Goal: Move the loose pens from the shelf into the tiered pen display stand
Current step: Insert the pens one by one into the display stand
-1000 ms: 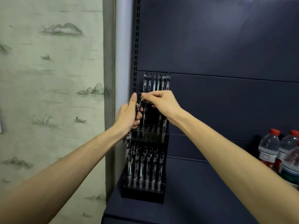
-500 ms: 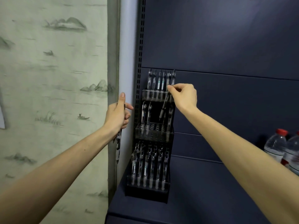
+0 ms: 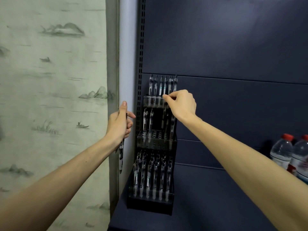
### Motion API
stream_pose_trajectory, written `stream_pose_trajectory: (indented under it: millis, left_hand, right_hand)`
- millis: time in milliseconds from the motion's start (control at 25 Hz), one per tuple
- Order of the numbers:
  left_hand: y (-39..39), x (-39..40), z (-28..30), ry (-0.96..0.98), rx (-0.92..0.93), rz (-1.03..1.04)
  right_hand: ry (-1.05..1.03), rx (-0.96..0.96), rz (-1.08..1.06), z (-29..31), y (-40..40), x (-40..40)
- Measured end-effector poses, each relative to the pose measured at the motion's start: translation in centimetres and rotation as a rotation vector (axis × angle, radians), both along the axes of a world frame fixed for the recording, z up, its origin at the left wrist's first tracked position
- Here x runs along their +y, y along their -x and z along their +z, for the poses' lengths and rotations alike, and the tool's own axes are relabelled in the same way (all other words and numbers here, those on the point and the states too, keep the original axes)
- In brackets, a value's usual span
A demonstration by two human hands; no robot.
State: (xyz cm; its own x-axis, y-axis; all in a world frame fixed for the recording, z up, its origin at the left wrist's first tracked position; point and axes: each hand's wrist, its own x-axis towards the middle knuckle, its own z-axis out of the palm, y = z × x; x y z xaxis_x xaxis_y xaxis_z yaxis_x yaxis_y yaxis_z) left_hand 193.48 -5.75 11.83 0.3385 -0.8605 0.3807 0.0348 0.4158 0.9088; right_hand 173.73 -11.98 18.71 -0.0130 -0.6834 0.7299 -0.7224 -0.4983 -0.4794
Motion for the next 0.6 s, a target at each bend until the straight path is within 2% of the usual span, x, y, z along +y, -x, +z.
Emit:
stream_pose_trajectory:
  millis: [240, 480, 600]
  left_hand:
    - [0.6, -0.1, -0.1, -0.007, -0.003, 0.013]
    - [1.7, 0.1, 0.2, 0.010, 0.000, 0.010]
    - [2.1, 0.4, 0.5, -0.005, 0.000, -0.011]
  right_hand:
    - [-0.069, 0.050, -0.038, -1.2, -0.1, -0.4]
    - [-0.157, 0.294, -0.081, -0.5, -0.7, -0.1]
    - [-0.138, 0.393, -0.140, -0.4, -0.9, 0.2]
